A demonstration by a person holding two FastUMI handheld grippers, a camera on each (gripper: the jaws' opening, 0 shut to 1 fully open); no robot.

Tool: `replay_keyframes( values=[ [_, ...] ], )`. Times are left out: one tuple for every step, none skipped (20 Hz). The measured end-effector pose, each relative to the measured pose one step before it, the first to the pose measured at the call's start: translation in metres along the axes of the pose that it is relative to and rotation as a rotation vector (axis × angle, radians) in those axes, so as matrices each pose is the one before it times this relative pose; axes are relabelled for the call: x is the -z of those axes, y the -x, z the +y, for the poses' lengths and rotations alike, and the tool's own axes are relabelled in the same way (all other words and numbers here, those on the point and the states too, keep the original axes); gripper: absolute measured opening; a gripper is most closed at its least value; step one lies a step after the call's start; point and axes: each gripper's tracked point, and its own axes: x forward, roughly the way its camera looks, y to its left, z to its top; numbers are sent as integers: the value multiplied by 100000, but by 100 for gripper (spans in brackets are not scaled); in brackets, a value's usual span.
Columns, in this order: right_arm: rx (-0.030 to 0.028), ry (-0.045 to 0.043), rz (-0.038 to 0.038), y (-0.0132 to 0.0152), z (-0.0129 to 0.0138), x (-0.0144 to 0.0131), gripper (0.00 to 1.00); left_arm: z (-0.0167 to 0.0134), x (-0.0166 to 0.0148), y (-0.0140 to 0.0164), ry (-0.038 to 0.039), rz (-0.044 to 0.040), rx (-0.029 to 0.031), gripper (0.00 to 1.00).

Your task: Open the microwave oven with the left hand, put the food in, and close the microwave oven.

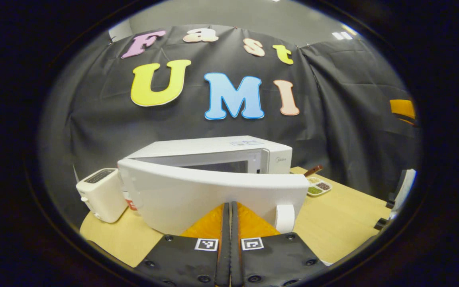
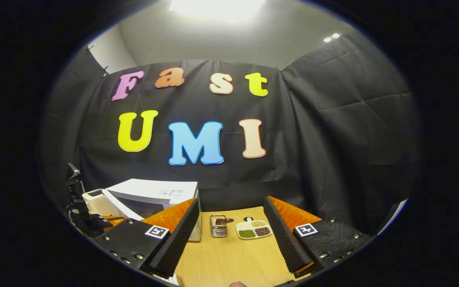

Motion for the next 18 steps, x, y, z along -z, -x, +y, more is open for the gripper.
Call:
replay_keyframes(
  values=[
    [1223, -92, 144, -24, -297, 78, 99, -156, -132, -682, -589, 78, 437, 7],
    [1198, -3, 212, 14, -273, 106, 99, 49, -65, -758, -634, 301, 136, 7],
    [1194, 35, 46, -63, -223, 58, 99, 214, -153, -619, -371, 160, -312, 7],
    [1071, 96, 355, -139, -118, 127, 99, 156, 17, -715, -293, 180, -366, 7],
    [1099, 75, 538, -82, -153, 172, 99, 237, 142, -654, -143, 682, -373, 7],
    [1049, -82, 530, -168, -208, 183, 99, 171, 126, -590, 81, 476, -540, 7],
    [904, -354, 808, -50, -147, 303, 99, 196, 33, -573, 425, 200, -195, 7],
    [854, -362, 570, 12, -116, 169, 99, 137, -110, -555, 577, -13, -166, 7],
    [1051, -164, 46, 25, -235, 115, 99, 169, -155, -535, 376, -81, -251, 7],
    [1022, 81, 108, 11, -167, 15, 99, 144, -111, -595, 63, -250, -128, 7],
    [884, 237, 264, 60, -165, 251, 99, 129, -118, -516, -109, -140, -331, 7],
    [657, 264, 321, 118, -131, 269, 99, 12, -107, -538, -216, -72, 207, 7],
    [437, 53, 131, 130, -131, 334, 99, 97, -136, -480, -487, -81, -160, 7],
    [462, 148, 73, 158, -32, 87, 99, 193, -45, -545, -763, 239, -487, 7],
    [411, 205, -101, 151, -1, -115, 99, 157, -185, -524, -447, -230, -525, 7],
    [420, 231, -168, -169, 105, -220, 99, 23, -65, -453, 119, 171, -326, 7],
    [321, 389, -204, -245, 236, -69, 99, 8, -144, -299, 503, 49, -127, 7],
    [172, 488, -157, -103, 155, -114, 99, 62, 12, -338, 180, 22, -45, 7]
  ],
)
